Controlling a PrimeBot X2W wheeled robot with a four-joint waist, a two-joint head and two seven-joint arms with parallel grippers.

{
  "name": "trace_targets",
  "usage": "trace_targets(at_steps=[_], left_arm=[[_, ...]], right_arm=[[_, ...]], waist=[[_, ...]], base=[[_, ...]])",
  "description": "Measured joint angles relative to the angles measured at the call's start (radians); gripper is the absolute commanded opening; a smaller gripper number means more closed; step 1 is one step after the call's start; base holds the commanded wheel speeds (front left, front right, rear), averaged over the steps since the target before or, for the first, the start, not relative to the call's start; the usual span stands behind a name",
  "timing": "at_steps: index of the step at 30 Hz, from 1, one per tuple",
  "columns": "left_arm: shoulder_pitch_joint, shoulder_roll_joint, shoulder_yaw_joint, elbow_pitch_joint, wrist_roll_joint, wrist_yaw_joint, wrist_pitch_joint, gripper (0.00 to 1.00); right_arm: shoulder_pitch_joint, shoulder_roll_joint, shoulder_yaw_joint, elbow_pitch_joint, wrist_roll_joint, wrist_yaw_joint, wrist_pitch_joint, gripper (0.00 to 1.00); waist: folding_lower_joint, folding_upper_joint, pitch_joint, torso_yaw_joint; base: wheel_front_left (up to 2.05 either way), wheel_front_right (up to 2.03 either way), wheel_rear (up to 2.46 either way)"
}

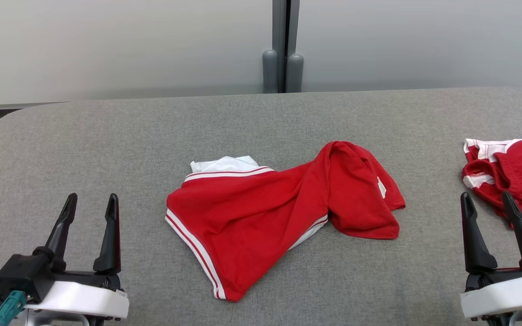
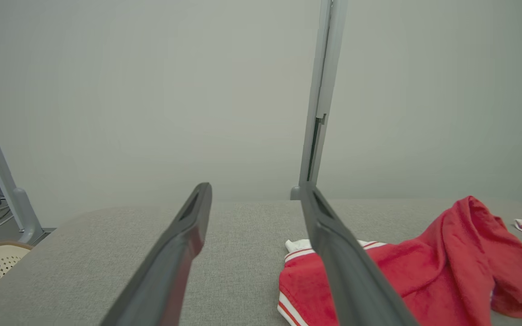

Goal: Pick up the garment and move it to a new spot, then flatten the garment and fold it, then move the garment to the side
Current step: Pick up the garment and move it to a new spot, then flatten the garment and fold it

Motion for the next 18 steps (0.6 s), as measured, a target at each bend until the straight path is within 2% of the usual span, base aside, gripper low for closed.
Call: trace_targets(at_steps=[15,18], left_arm=[[-0.005,-0.004,0.004,-0.001,-0.007,0.003,-0.010,1.00],[-0.015,-0.007,-0.025,-0.002,0.002,-0.005,-0.003,1.00]], right_arm=[[-0.010,-0.001,-0.003,-0.007,0.001,0.000,0.001,1.00],[-0.012,-0.001,-0.004,-0.008,0.004,0.000,0.001,1.00]], waist=[[0.0000,0.0000,0.007,0.009],[0.0000,0.0000,0.012,0.012]], base=[[0.00,0.00,0.00],[0.00,0.00,0.00]])
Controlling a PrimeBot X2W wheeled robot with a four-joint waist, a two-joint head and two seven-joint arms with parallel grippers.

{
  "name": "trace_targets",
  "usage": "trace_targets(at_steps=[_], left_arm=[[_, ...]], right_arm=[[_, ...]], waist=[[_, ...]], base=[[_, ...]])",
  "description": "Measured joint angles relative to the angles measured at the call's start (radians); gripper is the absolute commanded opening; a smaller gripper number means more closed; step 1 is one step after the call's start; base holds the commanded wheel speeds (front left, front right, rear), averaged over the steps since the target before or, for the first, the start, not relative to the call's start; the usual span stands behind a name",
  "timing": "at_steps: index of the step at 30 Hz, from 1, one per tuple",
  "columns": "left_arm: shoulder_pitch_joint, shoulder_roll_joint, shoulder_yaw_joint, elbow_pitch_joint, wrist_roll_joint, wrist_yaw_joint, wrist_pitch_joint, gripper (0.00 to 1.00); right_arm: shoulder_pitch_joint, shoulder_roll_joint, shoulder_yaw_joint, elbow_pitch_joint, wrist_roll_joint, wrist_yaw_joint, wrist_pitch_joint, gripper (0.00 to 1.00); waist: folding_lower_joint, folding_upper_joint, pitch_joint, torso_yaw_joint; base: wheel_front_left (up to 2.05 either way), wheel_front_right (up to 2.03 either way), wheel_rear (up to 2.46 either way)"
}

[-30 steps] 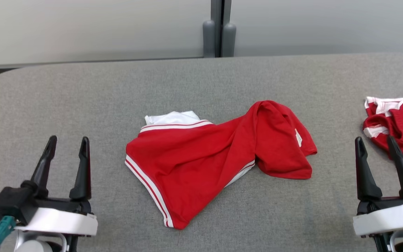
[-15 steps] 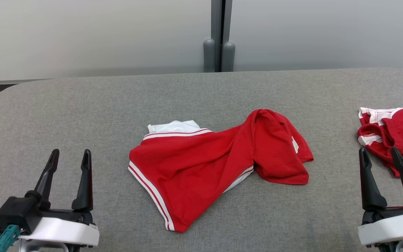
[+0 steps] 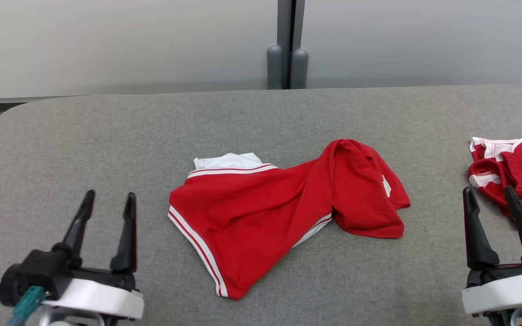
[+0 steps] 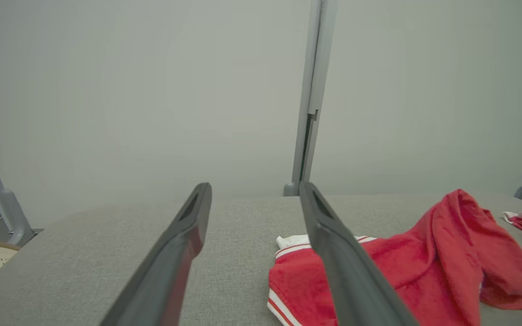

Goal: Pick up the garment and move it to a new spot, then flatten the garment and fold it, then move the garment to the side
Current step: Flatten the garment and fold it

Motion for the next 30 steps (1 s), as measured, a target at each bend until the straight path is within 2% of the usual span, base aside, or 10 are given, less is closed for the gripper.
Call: trace_targets(at_steps=[4,10,14,18,19,20,21,25,30], left_arm=[[-0.031,-0.031,-0.111,0.013,0.027,-0.044,0.055,1.00],[-0.091,-0.116,-0.286,0.164,0.035,-0.160,0.126,1.00],[-0.126,-0.156,-0.348,0.293,0.035,-0.215,0.139,1.00],[-0.153,-0.167,-0.378,0.379,0.048,-0.235,0.148,1.00],[-0.161,-0.169,-0.384,0.403,0.054,-0.238,0.148,0.91],[-0.169,-0.168,-0.388,0.422,0.061,-0.238,0.143,0.30],[-0.178,-0.167,-0.388,0.437,0.067,-0.239,0.139,0.00],[-0.212,-0.153,-0.360,0.437,0.064,-0.237,0.090,0.00],[-0.255,-0.121,-0.306,0.328,0.059,-0.219,0.066,0.00]], right_arm=[[-0.002,0.001,0.008,-0.002,0.002,0.000,0.004,1.00],[-0.020,0.003,0.033,-0.001,0.008,0.000,0.004,1.00],[-0.040,0.005,0.047,0.003,0.013,0.000,0.003,1.00],[-0.051,0.005,0.043,0.008,0.015,0.000,-0.002,1.00],[-0.052,0.005,0.042,0.009,0.015,0.000,-0.005,1.00],[-0.052,0.006,0.041,0.011,0.016,0.000,-0.009,1.00],[-0.053,0.006,0.038,0.014,0.017,0.000,-0.011,1.00],[-0.055,0.006,0.022,0.020,0.023,0.000,-0.027,1.00],[-0.056,0.006,0.008,0.018,0.034,0.000,-0.033,1.00]], waist=[[0.0000,0.0000,0.015,0.004],[0.0000,0.0000,0.060,-0.002],[0.0000,0.0000,0.093,-0.020],[0.0000,0.0000,0.117,-0.036],[0.0000,0.0000,0.125,-0.042],[0.0000,0.0000,0.132,-0.047],[0.0000,0.0000,0.138,-0.053],[0.0000,0.0000,0.160,-0.069],[0.0000,0.0000,0.171,-0.070]], base=[[0.00,0.00,0.00],[0.00,0.00,0.00],[0.00,0.00,0.00],[0.00,0.00,0.00],[0.00,0.00,0.00],[0.00,0.00,0.00],[0.00,0.00,0.00],[0.00,0.00,0.00],[0.00,0.00,0.00]])
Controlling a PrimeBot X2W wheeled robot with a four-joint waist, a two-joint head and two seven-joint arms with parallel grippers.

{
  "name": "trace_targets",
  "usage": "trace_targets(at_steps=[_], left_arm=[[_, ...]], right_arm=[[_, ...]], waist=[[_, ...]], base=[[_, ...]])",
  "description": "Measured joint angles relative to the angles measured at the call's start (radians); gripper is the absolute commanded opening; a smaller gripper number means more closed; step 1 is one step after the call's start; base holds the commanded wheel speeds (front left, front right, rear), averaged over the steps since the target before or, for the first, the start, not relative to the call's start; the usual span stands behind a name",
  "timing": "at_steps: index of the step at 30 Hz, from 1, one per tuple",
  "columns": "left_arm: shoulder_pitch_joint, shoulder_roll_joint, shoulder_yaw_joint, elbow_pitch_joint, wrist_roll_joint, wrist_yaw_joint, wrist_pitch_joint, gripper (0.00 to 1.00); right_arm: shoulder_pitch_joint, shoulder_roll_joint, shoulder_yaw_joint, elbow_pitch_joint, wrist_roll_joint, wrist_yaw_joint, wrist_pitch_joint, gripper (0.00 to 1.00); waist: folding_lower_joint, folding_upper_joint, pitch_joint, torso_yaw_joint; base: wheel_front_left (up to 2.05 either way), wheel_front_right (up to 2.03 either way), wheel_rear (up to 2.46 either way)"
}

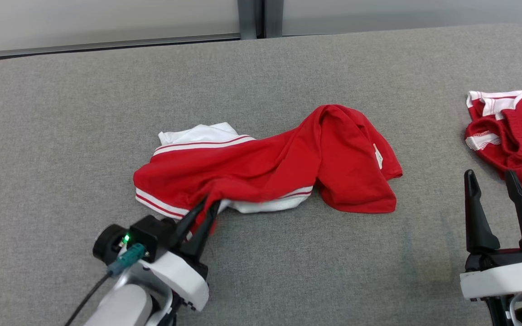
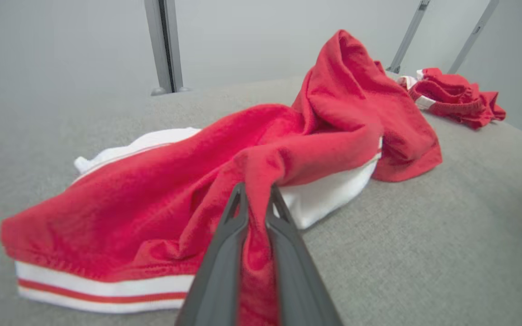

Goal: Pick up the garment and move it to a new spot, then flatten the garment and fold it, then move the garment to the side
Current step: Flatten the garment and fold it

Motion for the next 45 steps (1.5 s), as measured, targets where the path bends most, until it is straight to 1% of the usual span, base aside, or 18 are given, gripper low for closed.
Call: trace_targets(at_steps=[5,9,11,15,18,19,20,21,24,26,29,31,34,38,41,45], left_arm=[[-0.067,0.035,0.060,-0.090,-0.017,0.020,0.017,0.00],[-0.155,0.041,0.100,-0.102,-0.035,0.023,0.037,0.00],[-0.205,0.041,0.119,-0.071,-0.053,0.018,0.052,0.00],[-0.305,0.030,0.144,0.030,-0.082,-0.006,0.063,0.00],[-0.379,0.019,0.157,0.140,-0.113,-0.029,0.076,0.00],[-0.400,0.016,0.158,0.174,-0.115,-0.034,0.075,0.11],[-0.418,0.011,0.163,0.205,-0.117,-0.039,0.064,0.58],[-0.434,0.006,0.164,0.230,-0.122,-0.043,0.053,1.00],[-0.457,0.001,0.176,0.270,-0.119,-0.047,-0.018,1.00],[-0.457,-0.004,0.194,0.279,-0.115,-0.035,-0.056,1.00],[-0.432,-0.003,0.227,0.248,-0.099,-0.009,-0.086,1.00],[-0.390,-0.007,0.259,0.194,-0.083,0.015,-0.092,1.00],[-0.319,-0.008,0.337,0.051,-0.029,0.057,-0.093,1.00],[-0.177,-0.017,0.413,-0.095,0.030,0.093,-0.095,1.00],[-0.081,-0.015,0.455,-0.168,0.057,0.108,-0.096,1.00],[0.042,-0.021,0.479,-0.229,0.063,0.098,-0.096,1.00]], right_arm=[[-0.021,0.000,-0.002,-0.013,0.009,0.000,-0.003,1.00],[-0.048,0.000,-0.003,-0.020,0.015,0.000,-0.012,1.00],[-0.065,0.001,0.002,-0.019,0.019,0.000,-0.020,1.00],[-0.090,0.001,0.011,-0.004,0.034,0.000,-0.039,1.00],[-0.104,0.000,0.021,0.016,0.044,0.000,-0.058,1.00],[-0.109,0.001,0.026,0.021,0.047,0.000,-0.062,1.00],[-0.115,0.001,0.028,0.027,0.049,0.000,-0.068,1.00],[-0.120,0.000,0.030,0.034,0.049,0.000,-0.075,1.00],[-0.123,0.001,0.031,0.050,0.048,0.000,-0.084,1.00],[-0.123,0.001,0.030,0.054,0.041,0.000,-0.085,1.00],[-0.128,0.001,0.027,0.053,0.031,0.000,-0.086,1.00],[-0.127,0.000,0.020,0.049,0.025,0.000,-0.084,1.00],[-0.125,0.001,0.012,0.039,0.012,0.000,-0.075,1.00],[-0.117,0.001,0.007,0.032,-0.004,0.000,-0.055,1.00],[-0.112,0.001,0.007,0.025,-0.014,0.000,-0.039,1.00],[-0.086,0.001,0.009,0.021,-0.022,0.000,-0.019,1.00]], waist=[[0.0000,0.0000,0.024,-0.004],[0.0000,0.0000,0.058,-0.015],[0.0000,0.0000,0.080,-0.024],[0.0000,0.0000,0.129,-0.048],[0.0000,0.0000,0.166,-0.068],[0.0000,-0.0001,0.178,-0.074],[0.0000,0.0000,0.188,-0.079],[0.0000,0.0000,0.198,-0.085],[0.0000,0.0000,0.212,-0.098],[0.0000,0.0000,0.208,-0.096],[0.0000,0.0000,0.192,-0.090],[0.0000,-0.0001,0.180,-0.081],[0.0000,0.0000,0.160,-0.063],[0.0000,0.0000,0.125,-0.037],[0.0000,-0.0001,0.093,-0.020],[0.0000,0.0000,0.049,0.001]], base=[[0.00,0.00,0.00],[0.00,0.00,0.00],[0.00,0.00,0.00],[0.00,0.00,0.00],[0.00,0.00,0.00],[0.00,0.00,0.00],[0.00,0.00,0.00],[0.00,0.00,0.00],[0.00,0.00,0.00],[0.00,0.00,0.00],[0.00,0.00,0.00],[0.00,0.00,0.00],[0.00,0.00,0.00],[0.00,0.00,0.00],[0.00,0.00,0.00],[0.00,0.00,0.00]])
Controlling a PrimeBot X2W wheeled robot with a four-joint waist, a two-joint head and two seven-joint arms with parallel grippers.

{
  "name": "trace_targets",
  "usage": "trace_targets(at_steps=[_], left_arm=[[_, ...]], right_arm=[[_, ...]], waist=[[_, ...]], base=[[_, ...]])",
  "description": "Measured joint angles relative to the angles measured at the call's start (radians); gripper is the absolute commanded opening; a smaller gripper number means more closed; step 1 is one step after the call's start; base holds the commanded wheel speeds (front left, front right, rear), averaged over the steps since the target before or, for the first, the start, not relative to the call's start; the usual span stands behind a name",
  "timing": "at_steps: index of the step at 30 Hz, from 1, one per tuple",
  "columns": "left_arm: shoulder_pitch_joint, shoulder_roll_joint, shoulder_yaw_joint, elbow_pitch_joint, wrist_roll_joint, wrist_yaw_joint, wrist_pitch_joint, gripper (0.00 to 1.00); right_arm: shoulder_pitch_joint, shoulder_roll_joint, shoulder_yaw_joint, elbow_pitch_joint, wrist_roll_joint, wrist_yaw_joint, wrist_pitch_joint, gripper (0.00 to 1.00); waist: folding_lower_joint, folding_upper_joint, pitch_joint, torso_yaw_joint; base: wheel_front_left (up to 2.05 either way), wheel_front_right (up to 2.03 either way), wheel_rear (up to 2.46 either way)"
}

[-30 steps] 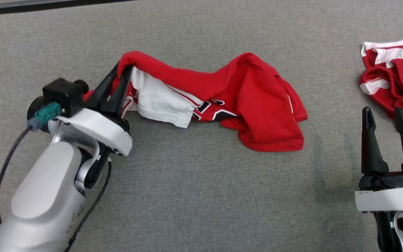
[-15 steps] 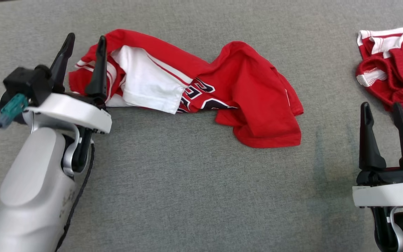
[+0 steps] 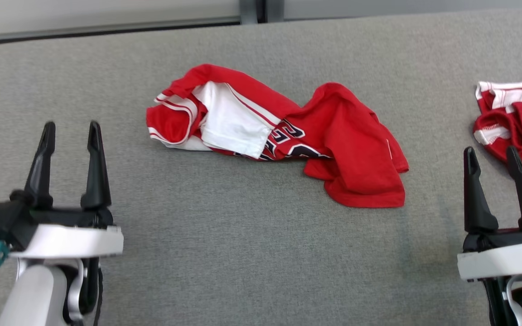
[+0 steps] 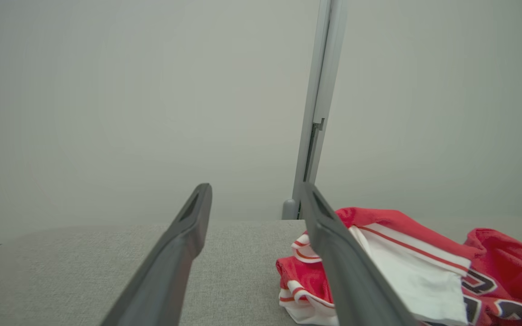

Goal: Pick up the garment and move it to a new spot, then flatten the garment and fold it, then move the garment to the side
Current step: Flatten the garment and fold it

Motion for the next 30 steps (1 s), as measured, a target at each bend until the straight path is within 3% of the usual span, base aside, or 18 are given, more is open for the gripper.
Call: trace_targets(at_steps=[7,25,30], left_arm=[[0.134,-0.002,0.010,-0.043,0.000,-0.012,0.000,1.00],[0.166,0.001,-0.017,-0.075,-0.008,-0.002,0.032,1.00],[0.116,-0.005,-0.089,-0.068,-0.001,-0.045,0.067,1.00]], right_arm=[[0.046,0.000,0.010,-0.006,-0.001,0.000,0.035,1.00],[0.058,0.000,0.013,-0.023,-0.002,0.000,0.054,1.00],[0.055,0.000,0.011,-0.034,-0.002,0.000,0.056,1.00]], waist=[[0.0000,0.0000,-0.073,0.031],[0.0000,0.0000,-0.102,0.036],[0.0000,0.0000,-0.092,0.037]], base=[[0.00,0.00,0.00],[0.00,0.00,0.00],[0.00,0.00,0.00]])
